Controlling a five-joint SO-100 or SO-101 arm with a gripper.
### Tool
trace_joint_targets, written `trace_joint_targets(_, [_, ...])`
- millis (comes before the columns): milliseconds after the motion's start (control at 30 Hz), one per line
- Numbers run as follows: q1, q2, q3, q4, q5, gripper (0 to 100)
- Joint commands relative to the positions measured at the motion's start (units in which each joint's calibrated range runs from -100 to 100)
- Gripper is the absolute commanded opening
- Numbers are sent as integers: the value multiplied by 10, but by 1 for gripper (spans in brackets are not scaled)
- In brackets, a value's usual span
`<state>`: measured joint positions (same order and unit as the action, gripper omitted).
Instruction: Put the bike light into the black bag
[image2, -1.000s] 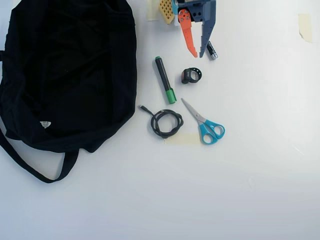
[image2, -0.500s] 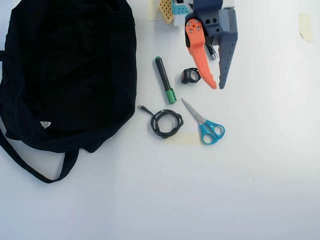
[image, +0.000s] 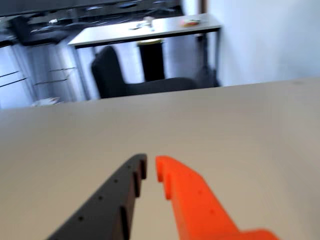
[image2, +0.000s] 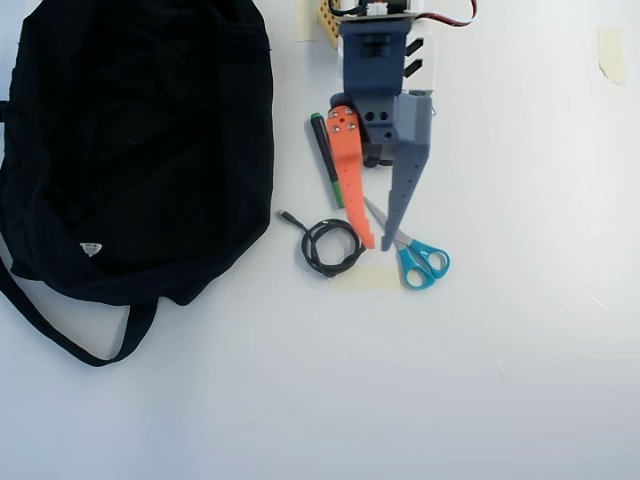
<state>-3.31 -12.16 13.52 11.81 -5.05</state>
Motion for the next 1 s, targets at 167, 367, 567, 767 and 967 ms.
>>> trace_joint_targets(167, [31, -3, -24, -17, 3, 3])
trace_joint_targets(367, [33, -3, -21, -12, 3, 2])
trace_joint_targets(567, [29, -14, -2, -3, 15, 2])
trace_joint_targets(767, [5, -14, -56, 282, 117, 2])
trace_joint_targets(967, [2, -14, -124, 536, 115, 2])
